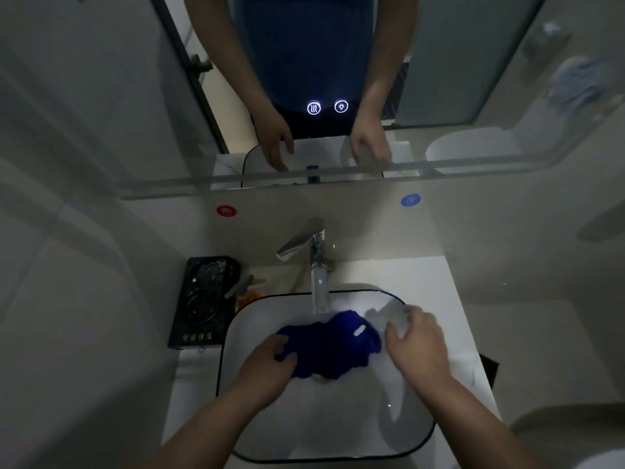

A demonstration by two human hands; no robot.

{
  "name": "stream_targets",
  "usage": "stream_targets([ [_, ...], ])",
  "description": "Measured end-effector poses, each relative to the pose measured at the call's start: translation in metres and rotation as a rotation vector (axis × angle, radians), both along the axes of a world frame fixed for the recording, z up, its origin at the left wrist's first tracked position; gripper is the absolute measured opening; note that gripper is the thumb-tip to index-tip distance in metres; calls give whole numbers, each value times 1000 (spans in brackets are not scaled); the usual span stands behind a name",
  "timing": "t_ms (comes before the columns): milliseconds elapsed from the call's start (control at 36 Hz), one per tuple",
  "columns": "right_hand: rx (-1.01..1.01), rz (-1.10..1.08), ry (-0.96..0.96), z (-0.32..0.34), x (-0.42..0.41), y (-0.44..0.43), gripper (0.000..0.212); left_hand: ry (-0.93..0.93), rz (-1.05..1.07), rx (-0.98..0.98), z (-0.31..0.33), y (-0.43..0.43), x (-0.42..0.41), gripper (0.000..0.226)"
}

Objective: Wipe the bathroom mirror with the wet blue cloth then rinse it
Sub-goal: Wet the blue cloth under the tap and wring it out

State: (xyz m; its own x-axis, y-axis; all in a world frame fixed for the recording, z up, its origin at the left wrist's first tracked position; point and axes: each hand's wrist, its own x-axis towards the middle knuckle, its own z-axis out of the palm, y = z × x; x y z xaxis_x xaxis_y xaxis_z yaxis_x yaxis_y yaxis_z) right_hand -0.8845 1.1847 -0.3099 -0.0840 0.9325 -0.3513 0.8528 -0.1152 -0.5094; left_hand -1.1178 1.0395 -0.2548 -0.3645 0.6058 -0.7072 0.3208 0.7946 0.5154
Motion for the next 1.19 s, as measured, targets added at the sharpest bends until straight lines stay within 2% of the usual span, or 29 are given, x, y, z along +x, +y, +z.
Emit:
stream_targets([
  [56, -6, -108, -39, -8, 6, 11, 66, 15, 85, 76, -1, 14, -9, 44],
  [111, -105, -162, -72, -25, 11, 21, 74, -3, 225, 141, -2, 33, -20, 40],
  [139, -178, -172, -84, -35, 14, 24, 73, -22, 290, 176, 0, 43, -25, 39],
  [194, -304, -175, -66, -57, 21, 26, 55, -96, 404, 269, 9, 64, -30, 33],
  [278, -196, -177, -4, -88, 32, 18, 18, -263, 538, 353, 29, 90, -32, 23],
  [333, -118, -192, 10, -95, 35, 12, 19, -346, 636, 366, 34, 96, -34, 15],
  [444, -103, -196, 35, -93, 35, 11, 19, -414, 723, 392, 29, 94, -34, 28],
  [528, -114, -200, 66, -90, 34, 12, 20, -550, 781, 389, 25, 95, -38, 17],
  [639, -131, -198, 69, -92, 33, 15, 22, -586, 803, 437, 26, 103, -44, 16],
  [722, -134, -196, 47, -94, 33, 17, 21, -505, 712, 518, 30, 106, -45, 31],
  [778, -143, -197, 40, -96, 33, 19, 20, -360, 596, 552, 27, 104, -47, 42],
  [861, -139, -168, 21, -98, 34, 20, 19, 56, 368, 541, 7, 87, -48, 36],
  [917, -135, -159, 6, -101, 35, 20, 19, 252, 306, 480, -19, 71, -44, 27],
  [972, -122, -141, -5, -102, 34, 20, 18, 291, 199, 300, -51, 56, -33, 23],
  [1028, -109, -79, -35, -99, 32, 19, 18, 191, 40, 85, -89, 43, -17, 24],
  [1083, -88, -27, -58, -97, 32, 19, 19, 185, -166, -37, -123, 34, -2, 52],
  [1111, -78, -19, -58, -96, 33, 19, 19, 241, -251, -90, -137, 33, 4, 65],
  [1194, -68, -29, -63, -96, 33, 18, 17, 366, -304, -205, -150, 45, 22, 84],
])
